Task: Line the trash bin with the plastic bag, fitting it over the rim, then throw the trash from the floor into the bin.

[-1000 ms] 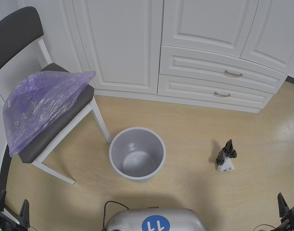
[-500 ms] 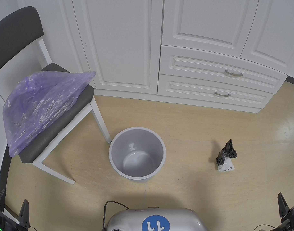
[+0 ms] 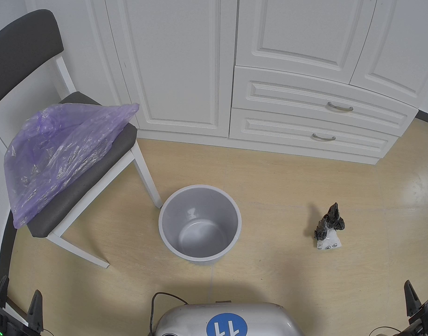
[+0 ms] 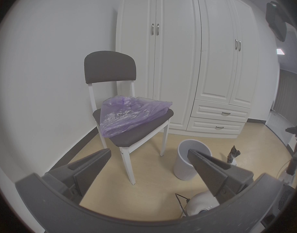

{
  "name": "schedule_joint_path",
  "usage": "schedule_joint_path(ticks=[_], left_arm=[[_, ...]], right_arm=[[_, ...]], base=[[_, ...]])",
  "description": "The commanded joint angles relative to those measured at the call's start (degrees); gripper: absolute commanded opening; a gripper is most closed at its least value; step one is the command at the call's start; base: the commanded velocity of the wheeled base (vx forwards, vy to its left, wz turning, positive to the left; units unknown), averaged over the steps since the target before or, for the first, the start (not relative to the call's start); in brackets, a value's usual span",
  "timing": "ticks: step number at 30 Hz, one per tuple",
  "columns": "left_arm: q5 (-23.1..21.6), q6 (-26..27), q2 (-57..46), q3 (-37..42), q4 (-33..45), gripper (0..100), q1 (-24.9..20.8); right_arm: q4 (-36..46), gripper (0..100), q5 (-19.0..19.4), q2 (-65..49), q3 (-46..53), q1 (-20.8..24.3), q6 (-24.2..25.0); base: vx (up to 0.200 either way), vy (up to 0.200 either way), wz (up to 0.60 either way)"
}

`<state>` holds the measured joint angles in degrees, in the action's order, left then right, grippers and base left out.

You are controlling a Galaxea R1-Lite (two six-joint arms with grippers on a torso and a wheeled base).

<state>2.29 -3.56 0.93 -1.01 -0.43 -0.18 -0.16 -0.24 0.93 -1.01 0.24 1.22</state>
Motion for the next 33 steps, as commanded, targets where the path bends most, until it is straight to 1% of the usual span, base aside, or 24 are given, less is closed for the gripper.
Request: schedule_joint_path(ticks=[1, 3, 4, 6, 8, 10, 12, 13, 14, 15, 16, 17, 18, 19, 20, 22, 23, 24, 25, 26, 28, 31, 32, 33], left_arm=[[0.08, 0.22, -0.93, 1.01, -0.01, 100, 0.01], [-0.09, 1.01, -0.93, 1.01, 0.08, 100, 0.01], [-0.8, 3.82, -0.93, 1.01, 0.08, 100, 0.09], [-2.91, 6.2, -0.93, 1.01, -0.01, 100, 0.09], [-3.08, 6.2, -0.93, 1.01, -0.01, 100, 0.09], [-2.64, 4.88, -0.93, 1.01, -0.01, 100, 0.09], [-1.24, 2.77, -0.93, 1.01, 0.08, 100, 0.09], [0.26, -0.31, -0.93, 1.01, -0.01, 100, 0.09], [0.43, -0.92, -0.93, 1.01, -0.01, 100, 0.09], [0.52, -0.75, -0.93, 1.01, -0.01, 100, 0.09], [0.52, -0.75, -0.93, 1.01, -0.01, 100, 0.09], [0.52, -0.57, -0.93, 1.01, -0.01, 100, 0.09], [0.61, 0.13, -0.93, 1.01, -0.1, 100, 0.09], [0.43, 1.27, -0.93, 1.01, -0.19, 100, 0.09], [0.17, 2.68, -0.93, 1.01, -0.8, 100, 0.09], [-0.01, 3.3, -0.93, -1.36, -3.88, 100, 0.09], [-0.8, 2.59, -0.75, -4.88, -5.46, 100, 0.01], [-1.5, 1.54, 0.04, -7.69, -5.64, 100, -0.34], [-1.59, 1.36, 0.22, -8.04, -5.46, 100, -0.43], [-2.12, 1.19, 1.8, -10.06, -3.97, 100, -0.7], [-1.5, 3.65, 5.05, -11.38, 1.04, 100, -1.22], [0.96, 7.51, 9.01, -11.2, 5.08, 100, -1.22], [3.95, 10.59, 11.38, -11.2, 6.14, 100, -1.05], [5.27, 11.91, 12.34, -11.29, 6.14, 100, -1.14]], right_arm=[[-0.02, 100, 0.16, -0.93, 1.01, -0.07, -0.16], [-0.11, 100, -0.2, -0.93, 1.01, -0.16, -0.34], [-0.19, 100, 0.33, -0.93, 1.01, -0.24, -2.63], [-0.28, 100, 1.47, -0.93, 1.01, -0.24, -4.91], [-0.37, 100, 1.83, -0.93, 1.01, -0.24, -4.91], [-0.46, 100, 2.0, -0.93, 1.01, -0.16, -3.94], [-2.13, 100, 1.91, -0.93, 0.31, -0.07, -0.69], [-5.03, 100, 1.91, -0.93, -3.65, -0.07, 10.47], [-5.47, 100, 2.18, -0.93, -6.11, -0.07, 16.53], [-4.5, 100, 2.44, -0.75, -7.87, -0.07, 19.35], [-4.32, 100, 2.44, -0.66, -8.04, -0.07, 19.35], [-2.13, 100, 2.62, -0.49, -8.22, -0.07, 16.97], [-0.11, 100, 2.79, -0.57, -7.43, 0.11, 10.38], [0.16, 100, 2.97, -0.05, -6.99, 0.37, 7.48], [0.16, 100, 3.06, 1.1, -6.99, 0.55, 6.16], [-0.11, 100, 3.32, 3.64, -7.95, 1.07, 5.28], [-0.46, 100, 3.58, 5.14, -8.83, 1.78, 5.11], [-1.16, 100, 3.94, 7.25, -9.71, 2.57, 5.02], [-1.25, 100, 4.02, 7.6, -9.89, 2.66, 5.02], [-2.39, 100, 4.29, 10.76, -10.5, 3.62, 4.93], [-7.05, 100, 4.46, 19.02, -11.73, 4.94, 4.67], [-12.32, 100, 4.37, 29.48, -12.96, 5.03, 3.53], [-16.54, 100, 4.29, 36.08, -13.84, 5.03, 2.38], [-19.44, 100, 4.2, 39.85, -14.28, 5.03, 2.12]], base=[[0.0, 0.0, 0.0], [0.0, 0.0, 0.0], [0.0, 0.0, 0.0], [0.0, 0.0, 0.0], [0.0, 0.0, 0.0], [0.0, 0.0, 0.0], [0.0, 0.0, 0.0], [0.0, 0.0, 0.0], [0.0, 0.0, 0.0], [0.0, 0.0, 0.0], [0.0, 0.0, 0.0], [0.0, 0.0, 0.0], [0.0, 0.0, 0.0], [0.0, 0.0, 0.0], [0.0, 0.0, 0.0], [0.0, 0.0, 0.0], [0.0, 0.0, 0.0], [0.0, 0.0, 0.0], [0.0, 0.0, 0.0], [0.0, 0.0, 0.0], [0.0, 0.0, 0.0], [0.0, 0.0, 0.0], [0.0, 0.0, 0.0], [0.0, 0.0, 0.0]])
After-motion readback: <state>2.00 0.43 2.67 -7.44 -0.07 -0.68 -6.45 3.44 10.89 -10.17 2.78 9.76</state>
